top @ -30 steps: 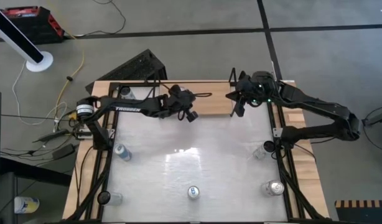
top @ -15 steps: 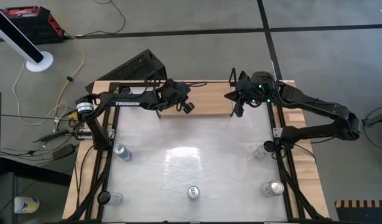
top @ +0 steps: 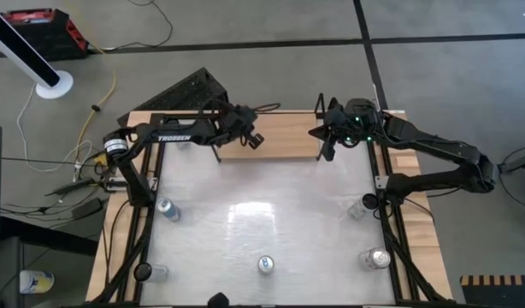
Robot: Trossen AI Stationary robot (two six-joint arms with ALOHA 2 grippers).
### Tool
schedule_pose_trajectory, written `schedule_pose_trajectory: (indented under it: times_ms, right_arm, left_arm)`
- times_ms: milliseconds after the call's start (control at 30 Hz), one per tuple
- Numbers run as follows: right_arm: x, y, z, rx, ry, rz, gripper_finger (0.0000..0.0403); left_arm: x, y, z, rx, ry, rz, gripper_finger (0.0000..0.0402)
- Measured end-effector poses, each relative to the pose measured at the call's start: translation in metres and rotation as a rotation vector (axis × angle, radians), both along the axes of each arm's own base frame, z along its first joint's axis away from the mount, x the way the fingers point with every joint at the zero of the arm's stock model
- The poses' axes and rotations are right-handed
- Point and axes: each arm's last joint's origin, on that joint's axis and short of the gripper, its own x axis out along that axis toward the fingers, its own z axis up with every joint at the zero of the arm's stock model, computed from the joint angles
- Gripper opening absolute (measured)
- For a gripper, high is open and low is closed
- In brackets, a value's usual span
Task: Place canned beverage on shelf
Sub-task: Put the left silver soda can on the shelf, then put the silver soda can on the shelf aligned with the other silver soda can
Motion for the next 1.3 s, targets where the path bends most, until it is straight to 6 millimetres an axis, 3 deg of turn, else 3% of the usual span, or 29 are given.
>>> schedule_pose_trajectory:
  times_ms: [333, 900, 1133, 1300]
  right_arm:
    - [0.0, 0.0, 0.0, 0.0, 0.0, 0.0, 0.0025]
    - [0.0, 0.0, -0.001, 0.01, 0.006, -0.003, 0.0027]
    - [0.002, 0.006, -0.001, 0.024, 0.008, 0.025, 0.0025]
    - [0.006, 0.017, -0.002, 0.084, 0.004, 0.044, 0.0026]
  left_arm:
    - [-0.009, 0.017, 0.0, -0.012, -0.028, 0.069, 0.0]
    - [-0.013, 0.026, 0.002, 0.017, -0.038, 0.112, 0.0]
    - [-0.01, 0.005, 0.028, 0.077, -0.083, 0.026, 0.0]
    - [-0.017, -0.032, 0.062, 0.121, -0.11, -0.08, 0.0]
